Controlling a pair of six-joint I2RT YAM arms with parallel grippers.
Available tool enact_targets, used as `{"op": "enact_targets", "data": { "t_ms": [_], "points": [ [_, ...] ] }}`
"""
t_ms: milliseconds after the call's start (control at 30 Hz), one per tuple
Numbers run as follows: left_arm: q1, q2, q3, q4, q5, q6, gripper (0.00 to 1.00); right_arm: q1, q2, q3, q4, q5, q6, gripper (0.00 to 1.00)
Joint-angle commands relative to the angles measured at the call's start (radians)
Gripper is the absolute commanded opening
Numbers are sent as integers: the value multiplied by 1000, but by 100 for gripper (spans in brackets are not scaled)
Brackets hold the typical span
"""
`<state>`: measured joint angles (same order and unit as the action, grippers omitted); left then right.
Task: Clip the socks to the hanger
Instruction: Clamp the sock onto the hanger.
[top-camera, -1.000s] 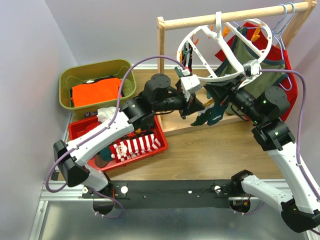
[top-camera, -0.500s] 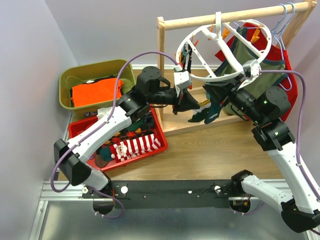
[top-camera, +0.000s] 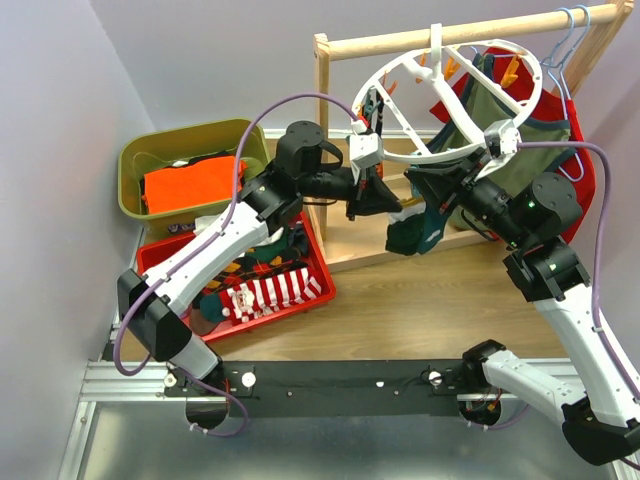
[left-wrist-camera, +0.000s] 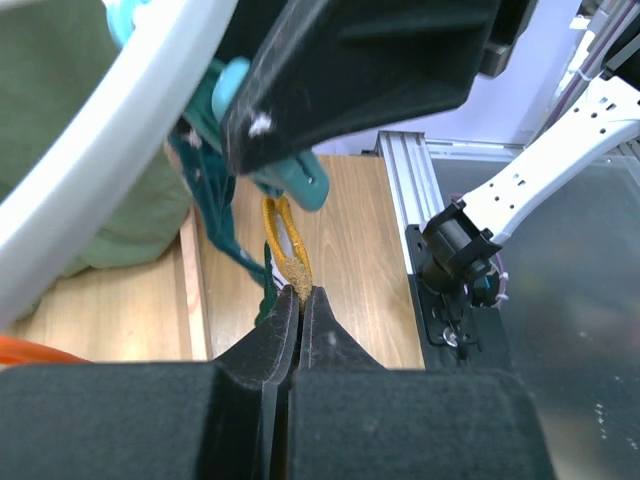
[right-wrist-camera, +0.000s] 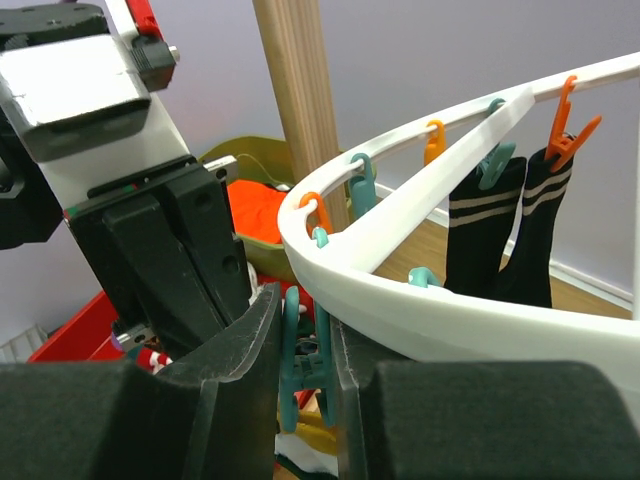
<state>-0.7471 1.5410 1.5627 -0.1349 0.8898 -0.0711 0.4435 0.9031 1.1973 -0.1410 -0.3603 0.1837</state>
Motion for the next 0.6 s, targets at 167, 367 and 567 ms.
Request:
{"op": "enact_targets", "data": {
  "t_ms": [167,367,567],
  "points": [
    [8,5,43,60,64,-21,0,12,-10,-25,-54,-152,-13,22],
    [12,7,46,69,63,-29,0,14,-10,-24,-58,-163,-18,22],
    [22,13,51,81,60,-42,0,12,-9,-24,-63,-173,-23,22]
  ]
}}
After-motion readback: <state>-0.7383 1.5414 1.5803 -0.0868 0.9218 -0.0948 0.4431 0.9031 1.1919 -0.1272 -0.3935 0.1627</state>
